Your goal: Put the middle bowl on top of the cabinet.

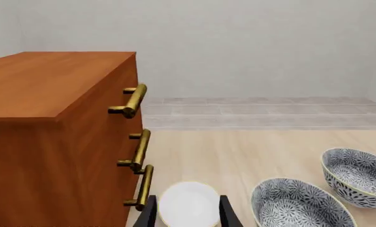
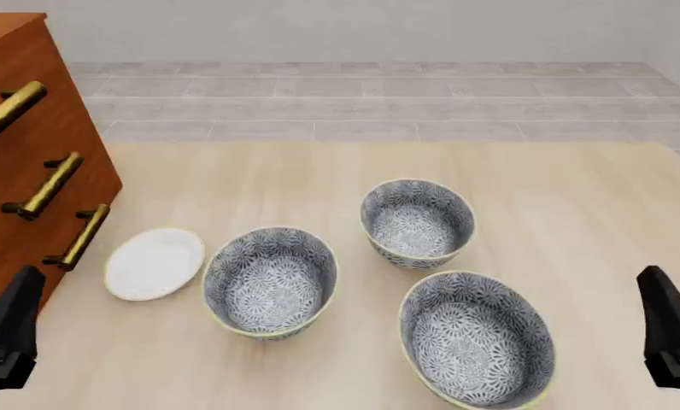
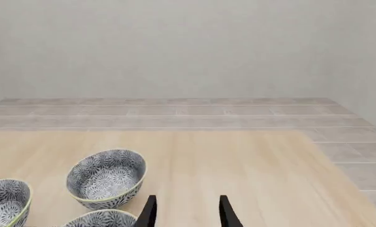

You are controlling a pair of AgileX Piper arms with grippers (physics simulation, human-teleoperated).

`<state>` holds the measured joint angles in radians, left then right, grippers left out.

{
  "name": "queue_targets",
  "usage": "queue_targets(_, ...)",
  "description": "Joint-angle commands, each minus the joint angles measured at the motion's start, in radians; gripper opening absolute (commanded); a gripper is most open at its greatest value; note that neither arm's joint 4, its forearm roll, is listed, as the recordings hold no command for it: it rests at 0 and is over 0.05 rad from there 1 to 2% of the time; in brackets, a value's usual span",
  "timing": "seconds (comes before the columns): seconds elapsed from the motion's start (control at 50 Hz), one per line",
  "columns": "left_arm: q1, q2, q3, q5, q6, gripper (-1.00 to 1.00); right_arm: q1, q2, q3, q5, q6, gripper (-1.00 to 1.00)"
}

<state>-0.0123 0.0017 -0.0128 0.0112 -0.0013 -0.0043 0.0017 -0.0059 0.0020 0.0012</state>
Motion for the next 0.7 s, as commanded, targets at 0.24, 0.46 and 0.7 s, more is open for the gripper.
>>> queue_targets(0.24, 0.009, 0.004, 0.012, -0.008, 0.016, 1.00, 0.007, -0.001, -0.001, 0.010, -0.005, 1.00)
queue_targets(0.46, -0.020, 0.040, 0.011, -0.013, 0.040, 1.00, 0.005, -0.001, -0.004, 0.014, -0.005, 1.00)
queue_targets(0.7, -0.134, 0.362, -0.044, -0.156, 0.021, 1.00, 0.001, -0.001, -0.009, 0.020, -0.007, 1.00)
